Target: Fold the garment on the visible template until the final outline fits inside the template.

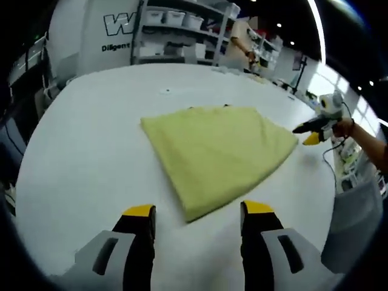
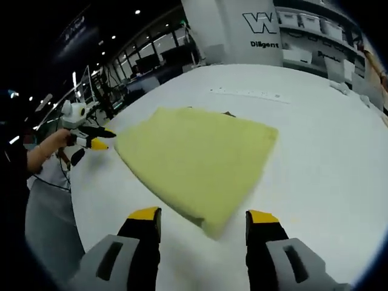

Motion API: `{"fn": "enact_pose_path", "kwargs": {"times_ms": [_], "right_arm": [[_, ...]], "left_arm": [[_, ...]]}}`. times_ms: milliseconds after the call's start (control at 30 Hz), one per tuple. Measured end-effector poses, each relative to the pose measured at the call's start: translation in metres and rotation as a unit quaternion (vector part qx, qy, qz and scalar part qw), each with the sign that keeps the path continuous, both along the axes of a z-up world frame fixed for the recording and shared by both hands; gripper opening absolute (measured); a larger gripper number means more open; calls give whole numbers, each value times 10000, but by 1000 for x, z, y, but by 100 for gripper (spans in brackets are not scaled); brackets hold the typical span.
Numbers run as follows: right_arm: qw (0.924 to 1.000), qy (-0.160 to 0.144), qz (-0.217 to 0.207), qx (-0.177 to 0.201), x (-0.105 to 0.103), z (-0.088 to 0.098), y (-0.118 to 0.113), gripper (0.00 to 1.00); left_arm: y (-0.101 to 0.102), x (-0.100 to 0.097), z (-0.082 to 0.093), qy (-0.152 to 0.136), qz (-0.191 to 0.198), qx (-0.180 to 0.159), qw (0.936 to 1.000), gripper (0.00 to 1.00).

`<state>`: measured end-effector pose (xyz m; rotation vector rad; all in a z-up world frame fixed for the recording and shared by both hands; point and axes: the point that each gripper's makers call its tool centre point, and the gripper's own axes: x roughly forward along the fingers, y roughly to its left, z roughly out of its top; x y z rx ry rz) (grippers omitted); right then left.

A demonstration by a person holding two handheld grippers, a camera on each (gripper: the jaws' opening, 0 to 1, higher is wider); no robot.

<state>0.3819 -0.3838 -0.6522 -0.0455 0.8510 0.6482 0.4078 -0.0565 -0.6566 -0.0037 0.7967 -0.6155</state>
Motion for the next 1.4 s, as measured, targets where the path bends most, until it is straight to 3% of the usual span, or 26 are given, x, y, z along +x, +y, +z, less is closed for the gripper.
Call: {"fn": "enact_pose_path", "kwargs": {"times_ms": [300, 433, 600, 800, 1033, 1400], "right_arm": [[9992, -111, 160, -342, -4, -14, -11, 9], [9993, -99, 125, -327, -4, -17, -13, 1], [9989, -19, 299, -347, -8, -18, -14, 0], [9974, -205, 441, -531, -5, -13, -20, 0], [9962, -203, 523, -659, -5, -14, -22, 0], [9962, -172, 500, -685, -14, -13, -24, 0]], "left_arm": [[-1, 1, -7, -70, -108, 132, 9998, 26], [-2, 3, -7, -144, -146, 120, 9997, 16], [-4, 5, -9, -207, -281, 221, 9991, 0], [-2, 5, -9, -262, -290, 317, 9987, 0], [0, 2, -7, -321, -346, 410, 9980, 0], [4, -19, -5, -201, -434, 264, 9985, 0]]}}
